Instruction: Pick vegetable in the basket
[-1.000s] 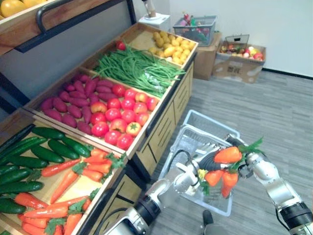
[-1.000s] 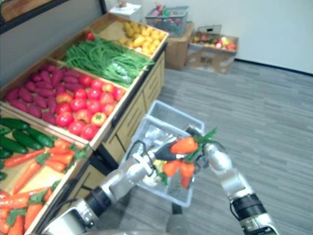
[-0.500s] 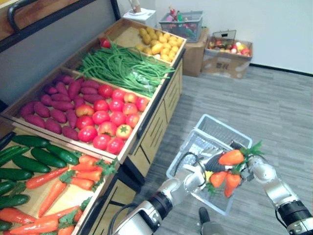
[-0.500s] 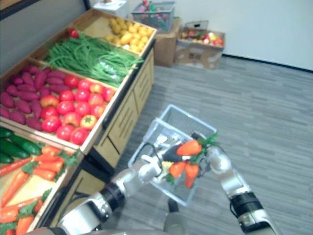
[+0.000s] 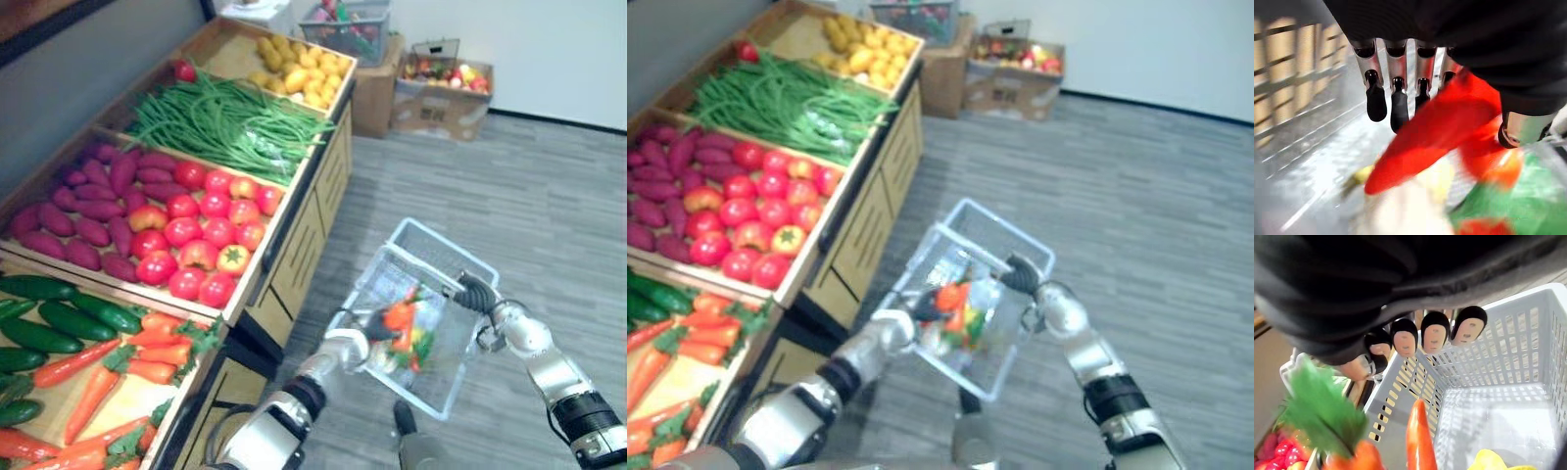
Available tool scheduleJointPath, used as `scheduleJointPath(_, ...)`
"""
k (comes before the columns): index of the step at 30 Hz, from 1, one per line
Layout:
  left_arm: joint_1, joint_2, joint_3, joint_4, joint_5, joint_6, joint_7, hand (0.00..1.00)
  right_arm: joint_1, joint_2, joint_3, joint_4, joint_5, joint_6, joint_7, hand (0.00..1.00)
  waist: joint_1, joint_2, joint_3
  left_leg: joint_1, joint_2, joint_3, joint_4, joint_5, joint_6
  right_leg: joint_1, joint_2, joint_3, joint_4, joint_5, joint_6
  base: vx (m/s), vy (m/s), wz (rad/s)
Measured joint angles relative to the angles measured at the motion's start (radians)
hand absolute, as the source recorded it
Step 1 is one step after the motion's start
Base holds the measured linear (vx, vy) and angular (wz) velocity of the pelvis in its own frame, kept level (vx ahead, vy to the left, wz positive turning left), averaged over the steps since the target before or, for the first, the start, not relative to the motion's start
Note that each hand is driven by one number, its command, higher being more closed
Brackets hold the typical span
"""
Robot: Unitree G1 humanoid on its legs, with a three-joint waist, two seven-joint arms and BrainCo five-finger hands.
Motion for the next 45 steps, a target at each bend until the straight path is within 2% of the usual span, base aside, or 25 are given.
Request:
scheduleJointPath(4, -0.001, 0.007, 0.030, 0.000, 0.000, 0.014, 0.002, 0.00, -0.008, 0.020, -0.001, -0.002, 0.025, -0.003, -0.001, 1.00, 0.004, 0.000, 0.001, -0.015, -0.001, -0.013, 0.001, 0.000, 0.000, 0.000, -0.004, -0.009, -0.011, 0.004, 0.001, -0.05, 0.008, 0.08)
scheduleJointPath(18, -0.012, 0.019, 0.038, -0.003, -0.001, 0.013, -0.001, 0.00, -0.015, 0.020, -0.005, -0.005, 0.025, -0.004, -0.001, 1.00, -0.002, 0.000, 0.002, -0.032, -0.002, -0.054, 0.000, 0.000, 0.001, 0.002, -0.013, -0.030, -0.011, 0.004, 0.001, -0.06, -0.001, 0.05)
scheduleJointPath(25, -0.012, 0.021, 0.007, -0.087, -0.002, 0.002, -0.015, 0.00, -0.014, 0.039, -0.033, 0.037, 0.023, -0.004, -0.005, 1.00, 0.003, 0.004, 0.004, -0.033, 0.000, -0.084, -0.002, 0.002, 0.002, 0.019, -0.018, -0.056, -0.012, 0.004, 0.001, -0.06, -0.002, 0.09)
scheduleJointPath(30, -0.011, 0.027, -0.036, -0.268, -0.009, -0.020, -0.029, 0.00, 0.011, 0.091, -0.122, 0.132, 0.015, -0.001, -0.014, 1.00, 0.021, 0.006, 0.006, -0.051, 0.000, -0.142, -0.005, 0.007, 0.009, 0.038, -0.032, -0.098, -0.013, 0.004, 0.001, -0.06, 0.002, 0.27)
scheduleJointPath(34, 0.012, 0.074, -0.094, -0.473, -0.025, -0.061, -0.047, 0.00, 0.054, 0.124, -0.215, 0.186, 0.013, 0.008, -0.042, 1.00, 0.049, 0.008, 0.005, -0.063, 0.005, -0.193, -0.005, 0.014, 0.018, 0.065, -0.040, -0.148, -0.014, 0.003, 0.001, -0.05, -0.001, 0.37)
scheduleJointPath(38, 0.105, 0.149, -0.139, -0.704, -0.107, -0.122, -0.102, 0.00, 0.098, 0.151, -0.348, 0.229, -0.024, 0.014, -0.057, 1.00, 0.079, 0.009, 0.004, -0.077, 0.007, -0.260, -0.005, 0.018, 0.024, 0.103, -0.054, -0.219, -0.015, 0.000, 0.000, -0.05, 0.005, 0.43)
scheduleJointPath(39, 0.120, 0.161, -0.142, -0.734, -0.130, -0.128, -0.114, 0.00, 0.106, 0.152, -0.366, 0.233, -0.024, 0.015, -0.063, 1.00, 0.083, 0.009, 0.003, -0.083, 0.007, -0.274, -0.006, 0.017, 0.023, 0.108, -0.057, -0.234, -0.016, -0.002, 0.000, -0.06, 0.005, 0.50)
scheduleJointPath(40, 0.155, 0.188, -0.151, -0.802, -0.159, -0.136, -0.128, 0.00, 0.124, 0.157, -0.406, 0.244, -0.023, 0.015, -0.079, 1.00, 0.100, 0.008, 0.001, -0.094, 0.006, -0.290, -0.006, 0.018, 0.024, 0.109, -0.062, -0.256, -0.012, -0.006, -0.002, -0.06, 0.003, 0.54)
scheduleJointPath(42, 0.228, 0.237, -0.149, -0.910, -0.204, -0.149, -0.159, 0.00, 0.140, 0.174, -0.466, 0.276, -0.023, 0.017, -0.096, 1.00, 0.106, 0.012, -0.018, -0.123, 0.004, -0.323, -0.005, 0.027, 0.033, 0.110, -0.068, -0.298, -0.008, -0.008, -0.001, -0.04, 0.010, 0.66)
scheduleJointPath(43, 0.295, 0.292, -0.147, -1.016, -0.248, -0.166, -0.192, 0.00, 0.171, 0.190, -0.532, 0.302, -0.023, 0.018, -0.111, 1.00, 0.124, 0.013, -0.032, -0.141, 0.003, -0.356, -0.005, 0.033, 0.041, 0.123, -0.074, -0.339, -0.009, -0.008, -0.001, -0.01, 0.016, 0.62)
scheduleJointPath(45, 0.334, 0.321, -0.136, -1.075, -0.280, -0.179, -0.208, 0.00, 0.196, 0.204, -0.572, 0.312, -0.024, 0.019, -0.124, 1.00, 0.138, 0.013, -0.040, -0.147, 0.002, -0.376, -0.005, 0.034, 0.041, 0.133, -0.077, -0.359, -0.008, -0.008, -0.002, -0.02, 0.015, 0.49)
